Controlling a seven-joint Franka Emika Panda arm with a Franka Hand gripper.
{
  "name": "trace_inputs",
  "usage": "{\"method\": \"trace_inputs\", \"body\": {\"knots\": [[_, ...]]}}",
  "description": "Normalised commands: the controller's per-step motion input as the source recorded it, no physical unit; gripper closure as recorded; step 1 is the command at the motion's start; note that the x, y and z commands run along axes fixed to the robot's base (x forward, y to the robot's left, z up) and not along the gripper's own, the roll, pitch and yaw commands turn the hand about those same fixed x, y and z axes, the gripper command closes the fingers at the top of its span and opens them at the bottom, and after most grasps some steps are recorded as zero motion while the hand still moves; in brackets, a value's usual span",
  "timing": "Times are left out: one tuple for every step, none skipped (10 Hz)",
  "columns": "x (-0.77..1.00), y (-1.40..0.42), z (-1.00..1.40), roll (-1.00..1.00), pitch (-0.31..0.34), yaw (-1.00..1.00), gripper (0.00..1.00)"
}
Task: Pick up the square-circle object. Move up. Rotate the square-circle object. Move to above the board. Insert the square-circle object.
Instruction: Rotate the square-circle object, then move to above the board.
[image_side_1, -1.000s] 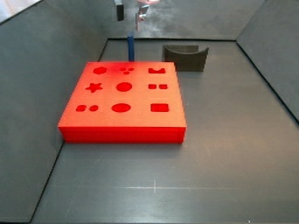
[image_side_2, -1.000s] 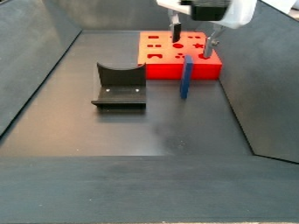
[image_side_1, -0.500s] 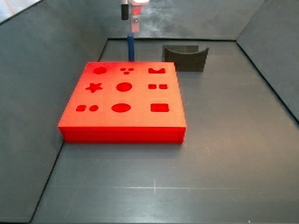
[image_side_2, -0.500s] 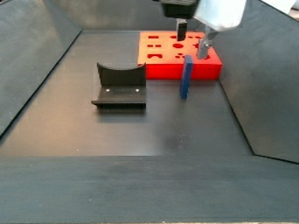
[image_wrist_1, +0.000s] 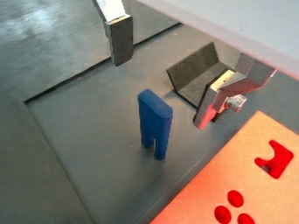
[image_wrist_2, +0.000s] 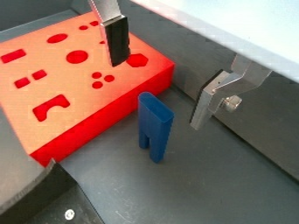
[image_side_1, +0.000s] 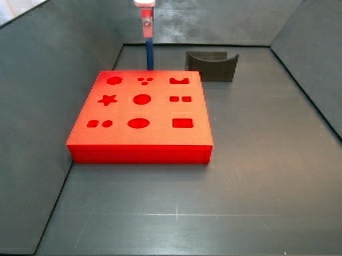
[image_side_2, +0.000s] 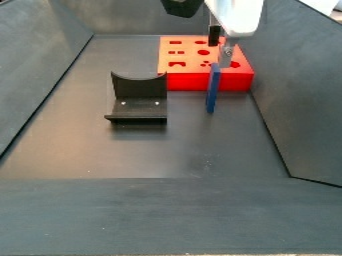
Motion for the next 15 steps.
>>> {"method": "trace_inputs", "body": {"knots": [[0.04,0.01,-0.03,0.0,0.01,-0.23,0.0],[0.0,0.0,-1.0,0.0,0.01,-0.14,0.0],[0.01,0.0,-1.0,0.0,-0.003,-0.1,0.0],[0.02,0.0,-1.0,-0.01,-0.021,-0.08,0.0],[0.02,0.0,-0.97,-0.02,-0.03,-0.06,0.0],[0.02,0.01,-0.78,-0.03,-0.035,-0.05,0.0],[0.02,0.01,-0.64,-0.05,-0.038,-0.05,0.0],[0.03,0.01,-0.49,-0.06,-0.039,-0.04,0.0],[0.03,0.01,-0.34,-0.07,-0.038,-0.03,0.0],[0.04,0.01,-0.17,-0.09,-0.035,-0.02,0.0],[0.0,0.0,0.0,-0.1,-0.027,-0.02,1.0],[-0.01,-0.43,1.0,-0.31,-0.182,0.15,1.0],[-0.02,-0.42,1.0,-0.3,-0.168,0.15,1.0],[-0.03,-0.38,1.0,-0.25,-0.121,0.12,1.0],[-0.03,-0.34,1.0,-0.21,-0.045,0.07,1.0]]}}
